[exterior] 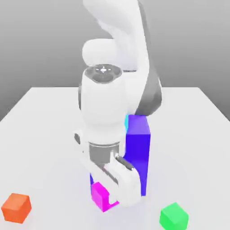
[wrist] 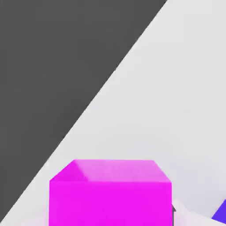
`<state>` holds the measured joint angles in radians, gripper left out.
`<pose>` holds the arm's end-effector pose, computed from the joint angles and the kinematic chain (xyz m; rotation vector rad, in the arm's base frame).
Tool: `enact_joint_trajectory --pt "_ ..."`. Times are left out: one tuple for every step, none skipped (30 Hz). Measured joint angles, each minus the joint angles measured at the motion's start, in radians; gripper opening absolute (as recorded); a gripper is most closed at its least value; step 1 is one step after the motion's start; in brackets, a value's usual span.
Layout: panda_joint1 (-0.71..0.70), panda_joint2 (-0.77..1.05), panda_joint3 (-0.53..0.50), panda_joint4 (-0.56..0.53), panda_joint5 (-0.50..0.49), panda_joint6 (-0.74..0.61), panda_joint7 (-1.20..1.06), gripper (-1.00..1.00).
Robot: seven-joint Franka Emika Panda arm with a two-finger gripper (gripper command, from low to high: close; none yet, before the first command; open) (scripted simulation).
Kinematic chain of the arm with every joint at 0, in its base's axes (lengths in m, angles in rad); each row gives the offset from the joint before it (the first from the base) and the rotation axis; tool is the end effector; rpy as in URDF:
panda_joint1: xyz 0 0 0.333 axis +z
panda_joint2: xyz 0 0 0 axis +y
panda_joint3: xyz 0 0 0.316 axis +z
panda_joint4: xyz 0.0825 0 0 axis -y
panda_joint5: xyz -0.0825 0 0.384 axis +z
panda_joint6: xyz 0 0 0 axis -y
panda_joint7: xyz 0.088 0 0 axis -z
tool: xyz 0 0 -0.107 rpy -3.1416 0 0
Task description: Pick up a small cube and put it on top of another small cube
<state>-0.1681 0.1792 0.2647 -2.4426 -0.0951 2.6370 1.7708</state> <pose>0.4872 0.0523 0.2344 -2.1803 2.2360 -0.0219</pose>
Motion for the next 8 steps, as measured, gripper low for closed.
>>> enact_joint_trajectory --pt "0.030 0.011 0.019 0.011 -0.013 -0.006 0.016 -1.00" --pt "0.062 0.037 0.034 0.026 -0.034 -0.003 0.037 -1.00" --pt "0.104 0.082 0.037 0.046 -0.068 0.014 0.067 -1.00" --pt "0.133 0.123 0.028 0.057 -0.096 0.038 0.090 -1.00" --pt "0.154 0.157 0.017 0.063 -0.119 0.061 0.108 1.00" --pt "0.154 0.157 0.017 0.063 -0.119 0.061 0.108 1.00" --pt "0.154 0.157 0.017 0.063 -0.119 0.061 0.108 1.00" --pt "0.154 0.157 0.017 0.063 -0.119 0.061 0.108 1.00"
